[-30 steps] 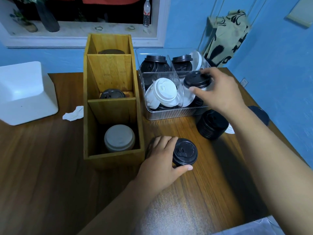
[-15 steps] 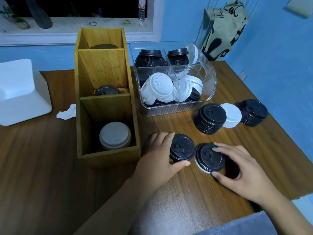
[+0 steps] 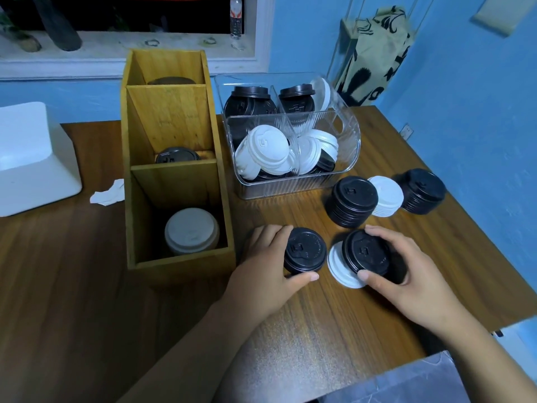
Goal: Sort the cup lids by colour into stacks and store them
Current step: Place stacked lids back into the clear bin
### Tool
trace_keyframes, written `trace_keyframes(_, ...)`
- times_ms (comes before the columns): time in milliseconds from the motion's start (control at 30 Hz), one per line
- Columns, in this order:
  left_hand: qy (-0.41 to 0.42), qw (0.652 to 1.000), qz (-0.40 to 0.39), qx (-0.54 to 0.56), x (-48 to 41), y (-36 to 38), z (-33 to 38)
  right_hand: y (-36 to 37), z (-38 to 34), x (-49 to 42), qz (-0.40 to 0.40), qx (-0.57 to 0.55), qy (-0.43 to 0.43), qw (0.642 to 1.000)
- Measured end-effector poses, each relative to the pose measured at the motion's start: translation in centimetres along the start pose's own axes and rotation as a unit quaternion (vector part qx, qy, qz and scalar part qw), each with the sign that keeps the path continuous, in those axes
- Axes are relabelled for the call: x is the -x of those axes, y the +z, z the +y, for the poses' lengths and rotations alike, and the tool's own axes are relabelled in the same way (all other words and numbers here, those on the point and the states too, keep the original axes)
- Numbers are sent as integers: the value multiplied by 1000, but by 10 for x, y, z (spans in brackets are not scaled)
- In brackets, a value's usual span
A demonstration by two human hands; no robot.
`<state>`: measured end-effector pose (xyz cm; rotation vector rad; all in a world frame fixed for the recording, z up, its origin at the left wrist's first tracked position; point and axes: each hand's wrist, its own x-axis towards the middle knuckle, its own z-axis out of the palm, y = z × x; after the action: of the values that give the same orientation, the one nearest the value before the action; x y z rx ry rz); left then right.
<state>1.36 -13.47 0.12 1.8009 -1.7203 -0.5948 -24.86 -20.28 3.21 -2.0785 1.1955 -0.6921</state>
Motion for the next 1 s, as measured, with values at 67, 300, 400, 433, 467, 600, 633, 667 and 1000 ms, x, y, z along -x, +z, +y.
trace_keyframes(67,-2,1000,-1,0,0,0,1,-3,-5,-2,-9,-27,3,1000)
trace_keyframes(300,-18,1000,-11,15,-3,0,1,31,-37,-30,-76,13,-93,993)
trace_keyframes(400,-15,1000,-9,20,-2,0,2,43,-36,-41,-106,56,-115,986)
trace_keyframes(433,-14,1000,-8,20,-2,0,1,45,-36,-44,-115,62,-120,984)
trace_keyframes(467,-11,1000,-6,17,-2,0,1,46,-35,-46,-122,65,-122,983)
trace_keyframes(600,-5,1000,-4,16,-3,0,0,49,-35,-49,-137,64,-106,983)
trace_keyframes(633,-4,1000,-2,16,-3,1,-1,48,-36,-49,-141,62,-99,983)
trace_keyframes(667,-2,1000,-1,16,-3,1,-1,48,-37,-50,-143,61,-95,983)
trace_keyframes(1000,16,1000,18,3,-1,5,-3,57,-38,-43,-123,148,-79,978)
